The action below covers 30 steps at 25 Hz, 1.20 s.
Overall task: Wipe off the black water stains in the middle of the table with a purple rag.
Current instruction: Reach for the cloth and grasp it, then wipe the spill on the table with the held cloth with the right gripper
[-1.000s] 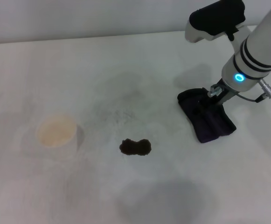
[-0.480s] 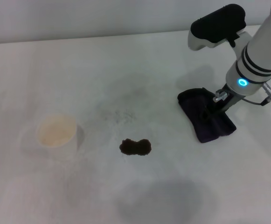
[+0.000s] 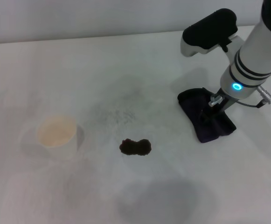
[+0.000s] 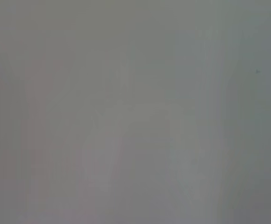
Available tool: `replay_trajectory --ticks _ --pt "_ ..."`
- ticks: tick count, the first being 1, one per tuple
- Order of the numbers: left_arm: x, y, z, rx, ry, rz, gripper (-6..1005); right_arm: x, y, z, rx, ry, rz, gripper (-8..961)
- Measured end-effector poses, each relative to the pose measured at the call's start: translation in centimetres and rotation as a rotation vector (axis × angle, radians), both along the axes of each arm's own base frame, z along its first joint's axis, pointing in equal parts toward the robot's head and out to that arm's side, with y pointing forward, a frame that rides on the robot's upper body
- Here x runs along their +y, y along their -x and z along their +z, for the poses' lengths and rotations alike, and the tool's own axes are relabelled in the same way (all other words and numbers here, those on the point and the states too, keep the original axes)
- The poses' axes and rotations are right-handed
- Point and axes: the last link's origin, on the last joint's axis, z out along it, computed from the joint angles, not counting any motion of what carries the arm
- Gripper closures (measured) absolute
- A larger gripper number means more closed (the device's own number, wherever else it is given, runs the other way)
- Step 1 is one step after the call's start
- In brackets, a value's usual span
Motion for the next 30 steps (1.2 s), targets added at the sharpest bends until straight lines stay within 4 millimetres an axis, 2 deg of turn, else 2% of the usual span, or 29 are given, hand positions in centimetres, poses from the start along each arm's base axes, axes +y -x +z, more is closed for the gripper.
replay_trajectory --ticks 7,21,26,30 --pt "0.0 0.1 0.1 0.0 -0.004 0.006 119 0.3 1.1 -0.5 -0.013 0.005 0.027 476" --pt "0.1 0.4 0.0 0.008 0.002 0.027 120 0.3 0.8 -0.9 -0.044 0.03 0.014 675" --pt "0.1 0.4 0.1 0.009 0.001 0.027 119 0.2 1.0 -1.1 -0.036 0.034 0.022 823" --pt "0.0 0.5 0.1 0.015 0.001 0.029 119 -0.2 1.7 -1.9 0.005 0.066 0.03 836"
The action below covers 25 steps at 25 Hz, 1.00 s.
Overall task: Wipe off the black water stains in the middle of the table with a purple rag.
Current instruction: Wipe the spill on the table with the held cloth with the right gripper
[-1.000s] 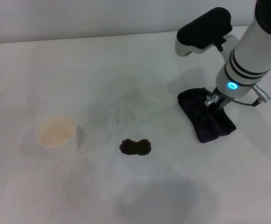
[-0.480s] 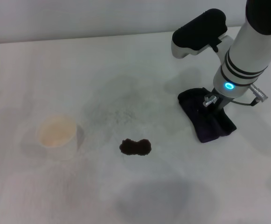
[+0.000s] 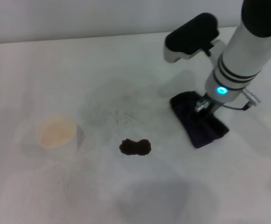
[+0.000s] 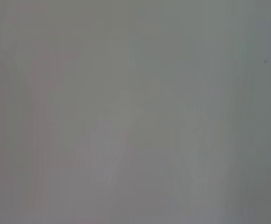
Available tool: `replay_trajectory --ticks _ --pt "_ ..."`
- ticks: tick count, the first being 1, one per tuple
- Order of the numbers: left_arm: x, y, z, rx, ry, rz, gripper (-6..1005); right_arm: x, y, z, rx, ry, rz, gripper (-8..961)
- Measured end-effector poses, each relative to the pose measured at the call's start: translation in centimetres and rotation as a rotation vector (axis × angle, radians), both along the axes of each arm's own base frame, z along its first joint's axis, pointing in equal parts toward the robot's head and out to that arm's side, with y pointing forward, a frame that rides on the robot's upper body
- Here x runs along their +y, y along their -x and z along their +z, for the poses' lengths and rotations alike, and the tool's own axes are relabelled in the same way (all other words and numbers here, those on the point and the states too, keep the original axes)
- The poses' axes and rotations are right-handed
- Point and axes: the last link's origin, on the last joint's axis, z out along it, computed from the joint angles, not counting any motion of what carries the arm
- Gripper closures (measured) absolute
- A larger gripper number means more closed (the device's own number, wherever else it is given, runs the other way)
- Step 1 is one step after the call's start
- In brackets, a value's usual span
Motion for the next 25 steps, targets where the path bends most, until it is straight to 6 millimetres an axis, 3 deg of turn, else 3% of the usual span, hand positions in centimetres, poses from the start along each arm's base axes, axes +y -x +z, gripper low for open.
replay_trajectory --ticks 18,25 --pt "-0.3 0.2 0.0 0.024 -0.003 0.003 119 -4.6 7.9 -7.6 0.231 0.287 0.169 846" --pt "-0.6 0.4 -0.1 0.022 0.001 0.007 119 -5.1 8.5 -8.4 0.247 0.307 0.195 846"
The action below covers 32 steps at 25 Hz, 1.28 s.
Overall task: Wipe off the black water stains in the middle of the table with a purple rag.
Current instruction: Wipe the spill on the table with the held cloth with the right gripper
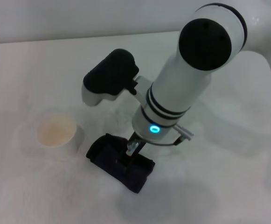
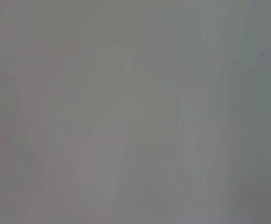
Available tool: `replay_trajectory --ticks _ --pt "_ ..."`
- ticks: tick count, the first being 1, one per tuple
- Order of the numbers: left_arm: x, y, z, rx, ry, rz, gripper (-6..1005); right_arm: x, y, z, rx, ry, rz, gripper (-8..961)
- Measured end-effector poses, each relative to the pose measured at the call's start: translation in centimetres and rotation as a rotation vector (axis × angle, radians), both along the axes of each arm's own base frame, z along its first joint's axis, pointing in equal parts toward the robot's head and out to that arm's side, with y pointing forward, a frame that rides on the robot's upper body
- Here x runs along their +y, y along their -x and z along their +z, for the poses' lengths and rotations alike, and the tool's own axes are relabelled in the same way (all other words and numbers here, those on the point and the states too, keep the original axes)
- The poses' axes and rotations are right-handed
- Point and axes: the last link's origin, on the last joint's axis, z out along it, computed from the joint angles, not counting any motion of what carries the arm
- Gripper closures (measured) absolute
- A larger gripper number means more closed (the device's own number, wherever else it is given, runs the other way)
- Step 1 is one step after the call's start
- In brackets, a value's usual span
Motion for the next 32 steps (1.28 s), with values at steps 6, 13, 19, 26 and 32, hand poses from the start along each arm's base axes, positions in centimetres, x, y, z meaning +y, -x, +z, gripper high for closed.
replay_trajectory --ticks 6,13,19,26,32 --pt "-0.3 0.2 0.0 0.0 0.001 0.008 119 1.2 -0.4 0.7 -0.023 -0.055 -0.007 847" --pt "-0.6 0.5 0.1 0.005 -0.001 0.016 120 3.5 -1.7 3.2 -0.127 -0.167 -0.02 847" --pt "-0.7 0.7 0.3 0.007 -0.006 0.02 120 4.9 -2.8 5.0 -0.206 -0.264 -0.046 847" --pt "-0.5 0.6 0.4 0.009 -0.006 0.018 119 3.5 -1.2 3.3 -0.113 -0.169 -0.045 846" --pt "-0.3 0.4 0.3 0.009 -0.004 0.011 119 0.9 0.8 0.7 -0.041 -0.032 -0.005 847"
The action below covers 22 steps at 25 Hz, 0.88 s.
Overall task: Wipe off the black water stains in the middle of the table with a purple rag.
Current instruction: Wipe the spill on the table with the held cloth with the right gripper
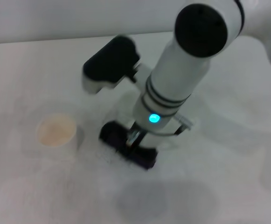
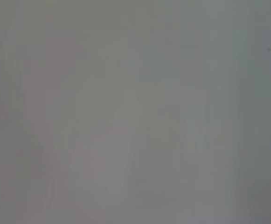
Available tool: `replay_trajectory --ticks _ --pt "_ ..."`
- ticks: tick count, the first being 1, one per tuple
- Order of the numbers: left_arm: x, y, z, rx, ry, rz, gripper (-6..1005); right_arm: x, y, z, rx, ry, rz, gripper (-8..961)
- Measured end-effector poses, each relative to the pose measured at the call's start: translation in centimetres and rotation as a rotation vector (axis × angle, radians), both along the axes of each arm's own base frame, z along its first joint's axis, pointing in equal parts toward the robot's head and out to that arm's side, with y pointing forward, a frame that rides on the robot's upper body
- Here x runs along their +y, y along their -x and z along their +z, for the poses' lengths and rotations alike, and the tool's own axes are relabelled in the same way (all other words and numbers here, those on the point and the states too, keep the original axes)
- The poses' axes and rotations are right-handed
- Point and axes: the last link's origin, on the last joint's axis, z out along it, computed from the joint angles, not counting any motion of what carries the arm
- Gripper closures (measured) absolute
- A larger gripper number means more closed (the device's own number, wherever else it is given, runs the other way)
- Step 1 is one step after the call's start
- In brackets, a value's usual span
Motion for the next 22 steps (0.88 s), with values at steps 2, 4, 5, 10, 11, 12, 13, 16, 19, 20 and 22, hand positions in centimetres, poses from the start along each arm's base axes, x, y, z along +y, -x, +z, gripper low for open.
replay_trajectory --ticks 2,4,5,10,11,12,13,16,19,20,22 --pt "0.0 0.0 0.0 -0.001 0.001 -0.001 119 -0.9 0.4 -0.7 0.027 0.047 0.002 848" --pt "0.0 -0.1 -0.1 -0.001 0.001 -0.002 119 -1.7 0.8 -1.2 0.054 0.088 0.006 848" --pt "0.0 -0.1 -0.1 -0.001 0.002 -0.002 120 -2.1 1.1 -1.5 0.073 0.11 0.01 848" --pt "0.0 -0.1 -0.2 -0.003 0.004 -0.001 120 -3.7 1.8 -2.3 0.143 0.227 0.038 848" --pt "0.0 -0.1 -0.2 -0.004 0.005 0.0 120 -3.7 1.7 -2.4 0.145 0.234 0.037 848" --pt "0.0 -0.1 -0.2 -0.004 0.005 0.0 119 -3.6 1.5 -2.4 0.143 0.228 0.034 848" --pt "-0.1 0.0 -0.2 -0.004 0.004 0.001 119 -3.2 1.3 -2.3 0.14 0.214 0.026 848" --pt "-0.2 0.1 -0.1 -0.002 0.002 0.005 119 -1.5 0.3 -1.8 0.118 0.137 0.004 848" --pt "-0.4 0.3 -0.1 -0.002 0.001 0.011 120 0.4 -1.1 -0.8 0.065 0.045 -0.013 849" --pt "-0.5 0.3 -0.1 -0.002 0.0 0.012 120 0.8 -1.4 -0.5 0.047 0.022 -0.016 849" --pt "-0.6 0.5 0.0 -0.001 -0.002 0.017 120 1.6 -2.0 0.2 0.009 -0.02 -0.022 849"
